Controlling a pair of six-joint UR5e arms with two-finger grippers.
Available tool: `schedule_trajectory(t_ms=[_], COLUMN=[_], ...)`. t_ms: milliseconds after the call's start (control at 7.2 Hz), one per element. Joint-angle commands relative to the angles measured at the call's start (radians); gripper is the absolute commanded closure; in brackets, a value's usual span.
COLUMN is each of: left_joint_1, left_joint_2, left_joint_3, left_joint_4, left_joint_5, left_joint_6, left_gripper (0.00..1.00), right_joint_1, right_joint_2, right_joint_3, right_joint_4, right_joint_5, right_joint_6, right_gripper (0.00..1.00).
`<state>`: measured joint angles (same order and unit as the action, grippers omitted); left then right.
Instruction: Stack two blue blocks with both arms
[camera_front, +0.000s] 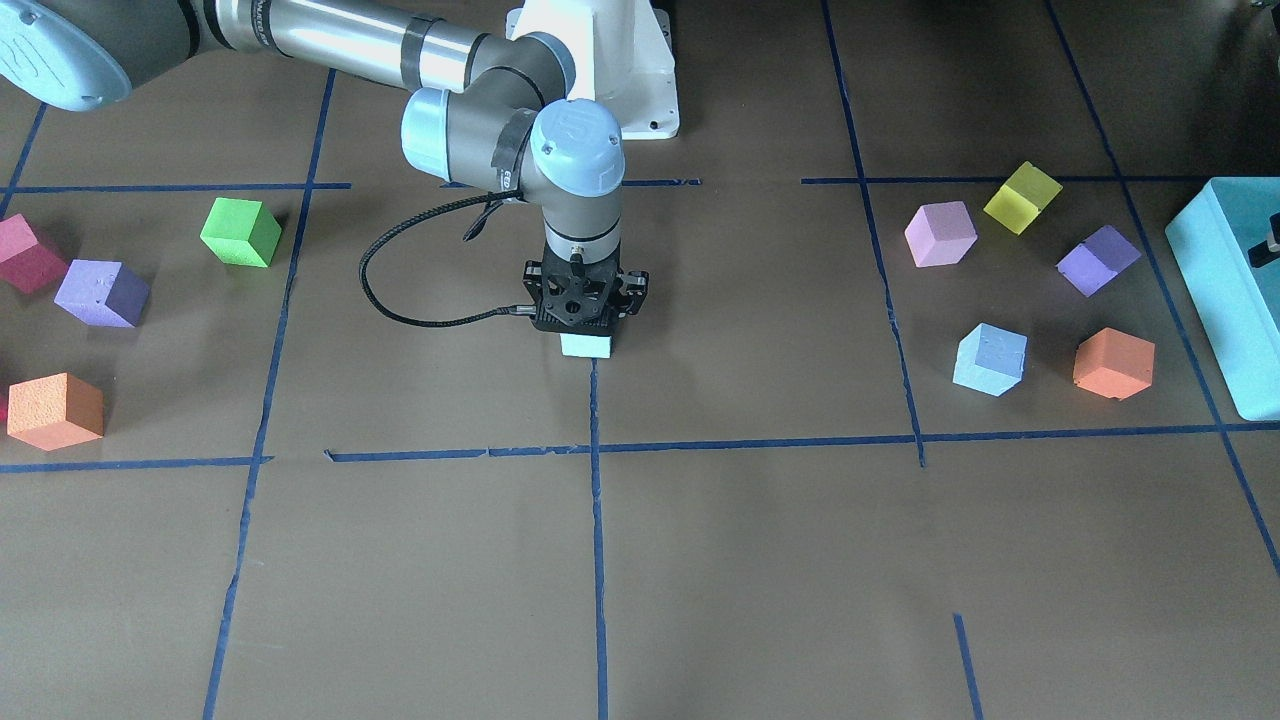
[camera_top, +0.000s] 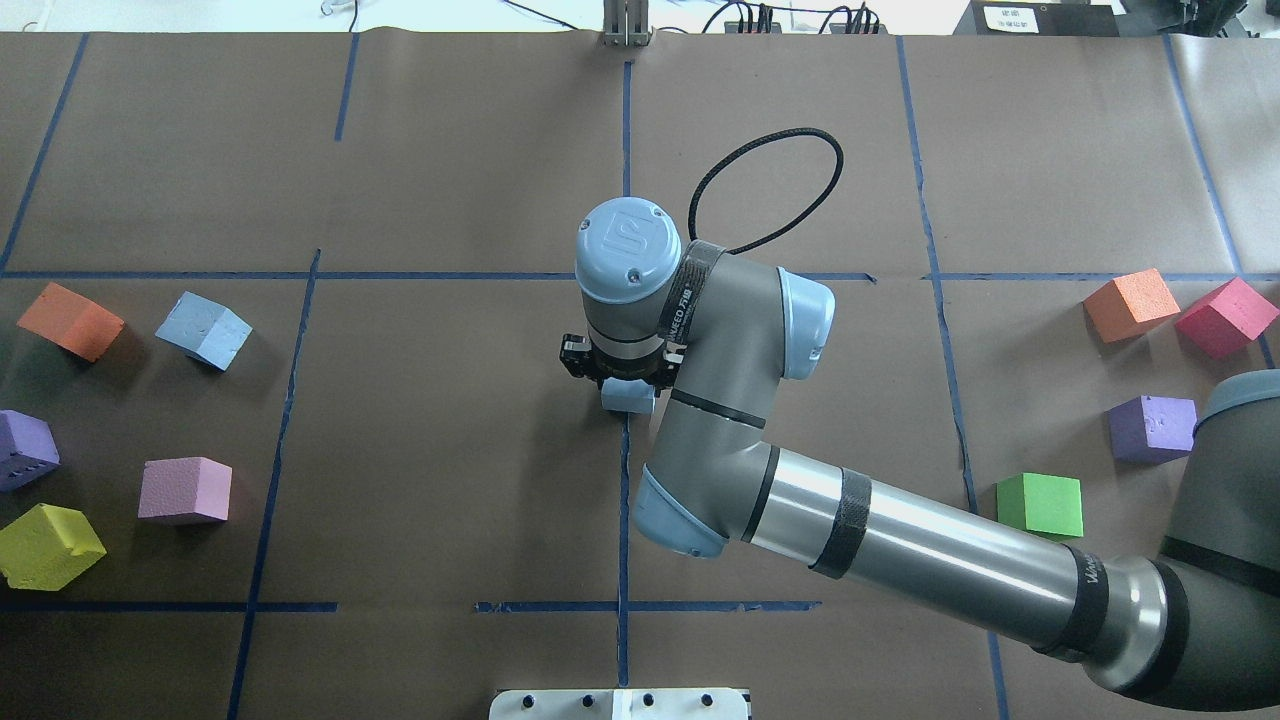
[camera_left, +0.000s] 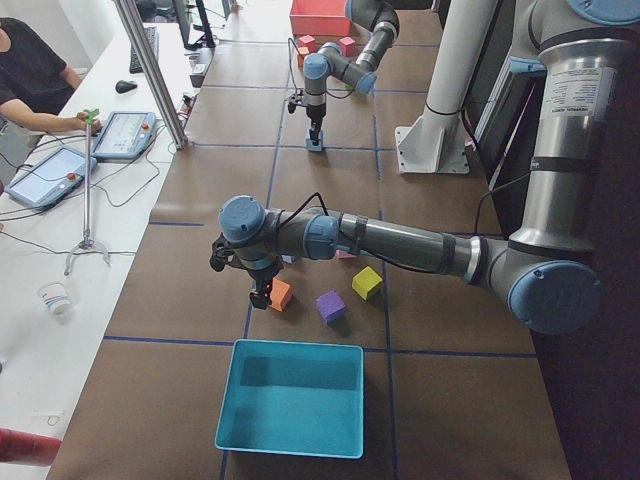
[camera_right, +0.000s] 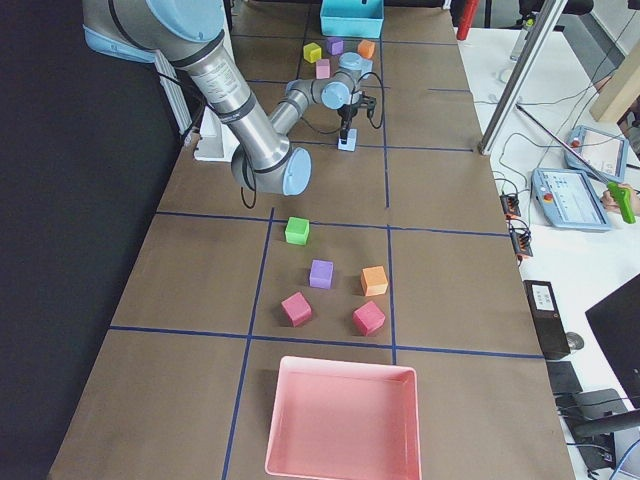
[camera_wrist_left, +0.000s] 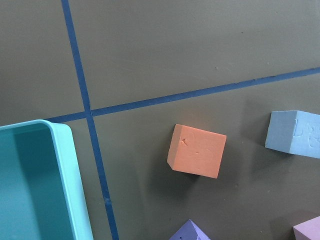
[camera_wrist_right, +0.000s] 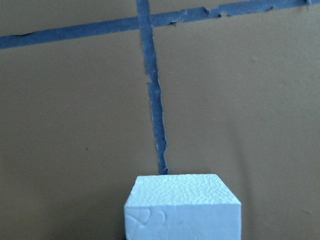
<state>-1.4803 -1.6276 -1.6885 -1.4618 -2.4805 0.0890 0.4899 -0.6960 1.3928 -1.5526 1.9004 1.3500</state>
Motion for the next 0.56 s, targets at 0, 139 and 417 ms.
schedule_trajectory(t_ms=[0, 139, 417], left_joint_1=[0.0, 0.006, 0.133], left_joint_2=[-0.002, -0.009, -0.029], left_joint_3=[0.0, -0.002, 0.01], left_joint_4=[0.0, 0.0, -0.151], left_joint_5=[0.002, 0.0, 0.005], left_joint_6=[0.0, 0.0, -0.003], left_gripper=[0.0, 0.0, 0.0], right_joint_1=[0.024, 0.039, 0.158], right_joint_2=[-0.011, -0.127, -0.294], right_joint_3=[0.097, 0.262, 0.522], right_joint_4=[-0.006, -0.009, -0.007], right_joint_5=[0.008, 0.003, 0.049], right_joint_6=[0.0, 0.0, -0.034], right_gripper=[0.0, 0.0, 0.0])
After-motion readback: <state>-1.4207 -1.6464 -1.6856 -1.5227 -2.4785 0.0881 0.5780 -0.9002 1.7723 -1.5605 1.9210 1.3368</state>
